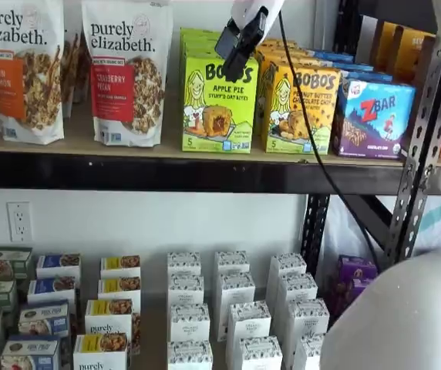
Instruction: Pick the green box on the top shelf, the fourth from the left
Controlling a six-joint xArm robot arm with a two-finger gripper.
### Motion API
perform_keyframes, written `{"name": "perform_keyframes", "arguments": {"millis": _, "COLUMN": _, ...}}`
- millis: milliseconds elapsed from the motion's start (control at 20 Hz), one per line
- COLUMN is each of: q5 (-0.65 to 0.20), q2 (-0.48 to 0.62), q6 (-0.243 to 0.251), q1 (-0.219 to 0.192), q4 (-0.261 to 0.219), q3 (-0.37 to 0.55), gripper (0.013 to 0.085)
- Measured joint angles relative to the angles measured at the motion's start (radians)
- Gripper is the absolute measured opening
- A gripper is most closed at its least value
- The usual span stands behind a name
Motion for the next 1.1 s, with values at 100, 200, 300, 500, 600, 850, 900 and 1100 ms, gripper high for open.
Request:
{"name": "perform_keyframes", "arguments": {"millis": 100, "q5": -0.015, "q2": -0.003, "q6": -0.002, "q1": 0.0, "q4": 0.003, "q3": 0.008, "gripper": 0.085}}
{"name": "perform_keyframes", "arguments": {"millis": 200, "q5": -0.009, "q2": 0.003, "q6": -0.005, "q1": -0.003, "q4": 0.007, "q3": 0.003, "gripper": 0.085}}
{"name": "perform_keyframes", "arguments": {"millis": 300, "q5": 0.001, "q2": 0.011, "q6": -0.01, "q1": -0.009, "q4": 0.015, "q3": -0.005, "gripper": 0.085}}
{"name": "perform_keyframes", "arguments": {"millis": 500, "q5": 0.01, "q2": 0.027, "q6": -0.02, "q1": -0.022, "q4": 0.026, "q3": -0.022, "gripper": 0.085}}
{"name": "perform_keyframes", "arguments": {"millis": 600, "q5": -0.002, "q2": 0.032, "q6": -0.025, "q1": -0.028, "q4": 0.034, "q3": -0.026, "gripper": 0.085}}
{"name": "perform_keyframes", "arguments": {"millis": 850, "q5": -0.048, "q2": 0.043, "q6": -0.024, "q1": -0.027, "q4": 0.04, "q3": -0.037, "gripper": 0.085}}
{"name": "perform_keyframes", "arguments": {"millis": 900, "q5": -0.055, "q2": 0.046, "q6": -0.022, "q1": -0.025, "q4": 0.038, "q3": -0.039, "gripper": 0.085}}
{"name": "perform_keyframes", "arguments": {"millis": 1100, "q5": -0.086, "q2": 0.062, "q6": -0.013, "q1": -0.013, "q4": 0.024, "q3": -0.05, "gripper": 0.085}}
